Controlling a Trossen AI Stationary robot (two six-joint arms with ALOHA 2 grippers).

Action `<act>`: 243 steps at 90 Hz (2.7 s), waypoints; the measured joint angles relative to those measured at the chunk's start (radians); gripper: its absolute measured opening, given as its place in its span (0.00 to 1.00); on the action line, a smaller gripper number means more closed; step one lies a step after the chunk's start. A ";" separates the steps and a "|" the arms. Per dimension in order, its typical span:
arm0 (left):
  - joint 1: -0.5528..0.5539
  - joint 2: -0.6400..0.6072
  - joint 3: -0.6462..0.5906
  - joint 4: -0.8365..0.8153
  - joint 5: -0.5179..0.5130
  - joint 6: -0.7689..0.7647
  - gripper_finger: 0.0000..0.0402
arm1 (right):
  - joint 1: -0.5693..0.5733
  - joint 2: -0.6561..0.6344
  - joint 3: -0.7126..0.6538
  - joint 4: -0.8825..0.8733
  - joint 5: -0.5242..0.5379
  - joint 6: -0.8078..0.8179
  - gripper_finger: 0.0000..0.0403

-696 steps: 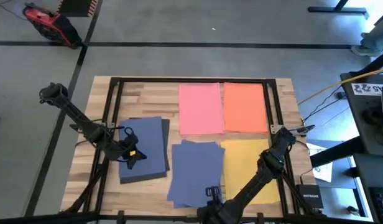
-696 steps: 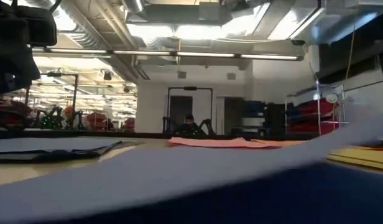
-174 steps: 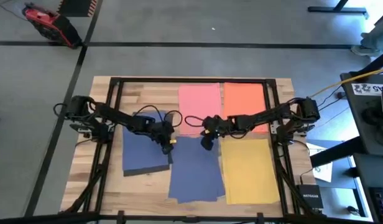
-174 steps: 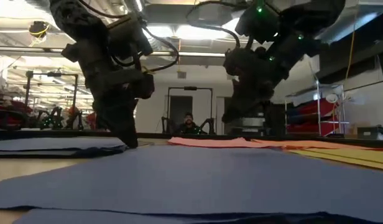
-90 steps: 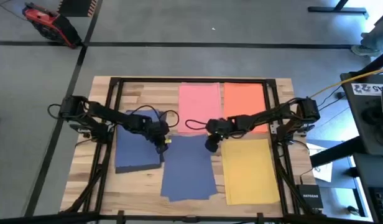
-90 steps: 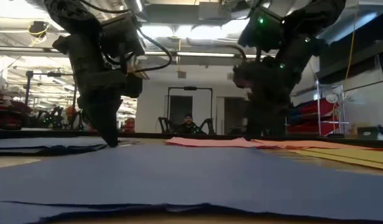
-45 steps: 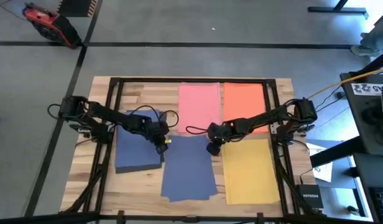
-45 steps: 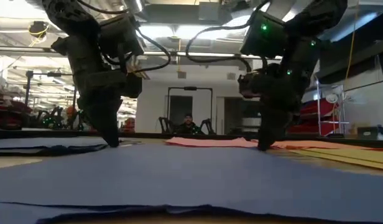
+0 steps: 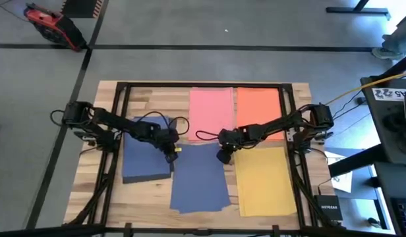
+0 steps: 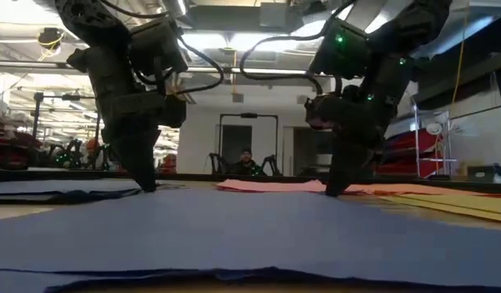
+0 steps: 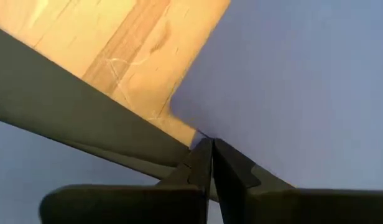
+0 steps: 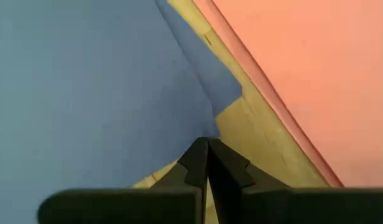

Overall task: Organize paper
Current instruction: Put all of the blue paper at the lower center of the table

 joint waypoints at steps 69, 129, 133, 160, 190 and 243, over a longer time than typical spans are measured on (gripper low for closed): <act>-0.011 0.000 0.001 -0.005 -0.008 0.040 0.00 | -0.010 -0.052 -0.002 -0.081 0.074 -0.005 0.00; -0.010 -0.042 0.051 -0.010 -0.005 0.051 0.00 | -0.013 -0.116 -0.002 -0.112 0.062 -0.158 0.00; -0.010 -0.049 0.057 -0.010 -0.005 0.051 0.00 | -0.013 -0.119 -0.002 -0.118 0.062 -0.161 0.00; -0.086 -0.059 0.154 -0.134 -0.003 0.177 0.00 | -0.012 -0.192 -0.002 -0.080 0.025 -0.265 0.00; -0.266 -0.059 0.214 -0.275 -0.041 0.108 0.00 | 0.038 -0.294 -0.001 -0.141 0.001 -0.397 0.00; -0.600 0.000 0.222 -0.264 -0.041 0.013 0.00 | 0.415 -0.249 0.000 -0.060 -0.010 -0.088 0.00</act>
